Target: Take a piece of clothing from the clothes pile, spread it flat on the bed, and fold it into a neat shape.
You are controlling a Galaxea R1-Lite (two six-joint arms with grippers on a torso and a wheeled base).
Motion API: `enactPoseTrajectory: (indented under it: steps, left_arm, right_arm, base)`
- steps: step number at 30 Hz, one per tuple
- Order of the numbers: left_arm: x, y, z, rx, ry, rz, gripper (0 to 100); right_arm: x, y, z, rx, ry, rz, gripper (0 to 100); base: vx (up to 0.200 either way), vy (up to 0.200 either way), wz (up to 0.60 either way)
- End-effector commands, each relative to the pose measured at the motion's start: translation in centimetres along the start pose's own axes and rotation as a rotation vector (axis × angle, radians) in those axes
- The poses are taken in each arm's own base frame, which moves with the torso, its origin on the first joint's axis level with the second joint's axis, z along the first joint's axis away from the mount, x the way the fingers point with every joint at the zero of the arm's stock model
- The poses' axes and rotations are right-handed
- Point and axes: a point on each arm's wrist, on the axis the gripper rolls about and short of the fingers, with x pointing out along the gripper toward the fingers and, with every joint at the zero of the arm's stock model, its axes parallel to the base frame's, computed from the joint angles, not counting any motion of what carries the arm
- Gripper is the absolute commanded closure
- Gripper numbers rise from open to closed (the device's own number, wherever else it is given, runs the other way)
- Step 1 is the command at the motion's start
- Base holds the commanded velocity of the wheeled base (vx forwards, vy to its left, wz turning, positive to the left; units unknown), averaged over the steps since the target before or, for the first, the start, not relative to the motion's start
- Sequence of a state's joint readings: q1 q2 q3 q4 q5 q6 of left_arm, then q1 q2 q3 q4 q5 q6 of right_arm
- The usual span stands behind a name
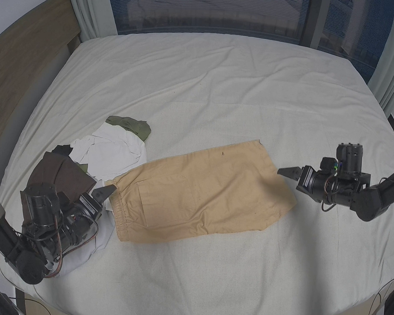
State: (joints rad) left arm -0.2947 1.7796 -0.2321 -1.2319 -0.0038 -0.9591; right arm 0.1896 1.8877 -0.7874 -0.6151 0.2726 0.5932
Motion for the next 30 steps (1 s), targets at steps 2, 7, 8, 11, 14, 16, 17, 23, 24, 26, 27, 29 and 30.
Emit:
enactPoseTrajectory:
  steps: [2,7,8,11,14,16,17,23,24,26,27,29,30]
  left_arm:
    - [-2.3,-0.4,-2.0,0.094,0.091,-0.041,0]
    - [-2.3,-0.5,-2.3,0.112,0.099,-0.047,0]
    - [-2.3,-0.6,-2.3,0.112,0.1,-0.048,0]
    - [-2.3,-0.6,-2.3,0.113,0.098,-0.049,0]
    - [-2.4,-0.5,-2.3,0.114,0.1,-0.048,0]
    - [-2.4,-0.6,-2.2,0.113,0.097,-0.05,0]
    - [-2.4,-0.6,-2.2,0.113,0.097,-0.05,0]
    - [-2.3,-0.6,-2.3,0.113,0.098,-0.049,0]
    - [-2.3,-0.6,-2.3,0.113,0.097,-0.05,0]
    - [-2.3,-0.5,-2.2,0.112,0.093,-0.047,0]
    - [-2.4,-0.5,-2.1,0.112,0.089,-0.046,0]
    - [-2.4,-0.5,-2.0,0.111,0.08,-0.043,0]
    - [-2.4,-0.5,-2.0,0.111,0.078,-0.041,0]
  right_arm:
    - [-1.8,-0.9,-2.3,0.027,0.068,-0.049,0]
    - [0.6,-3.2,-4.3,0.065,0.156,-0.117,0]
    - [0.8,-3.3,-4.4,0.067,0.162,-0.121,0]
    - [1.9,-3.9,-4.7,0.068,0.17,-0.125,0]
    - [3.2,-4.2,-5.0,0.068,0.176,-0.122,0]
    - [3.6,-4.1,-4.9,0.068,0.166,-0.113,0]
    - [4.3,-3.8,-4.8,0.077,0.153,-0.094,0]
    - [6.6,-1.6,-5.5,0.095,0.152,-0.049,0]
    - [6.7,-1.6,-5.5,0.094,0.152,-0.05,0]
    - [7.9,-0.8,-6.2,0.083,0.15,-0.053,0]
    - [8.4,-0.5,-6.5,0.086,0.151,-0.05,0]
    - [9.0,0.2,-7.0,0.091,0.145,-0.036,0]
    - [9.3,0.7,-7.0,0.1,0.115,-0.013,0]
  base:
    - [0.0,0.0,0.0]
    - [0.0,0.0,0.0]
    - [0.0,0.0,0.0]
    - [0.0,0.0,0.0]
    - [0.0,0.0,0.0]
    - [0.0,0.0,0.0]
    - [0.0,0.0,0.0]
    - [0.0,0.0,0.0]
    - [0.0,0.0,0.0]
    - [0.0,0.0,0.0]
    - [0.0,0.0,0.0]
    - [0.0,0.0,0.0]
    - [0.0,0.0,0.0]
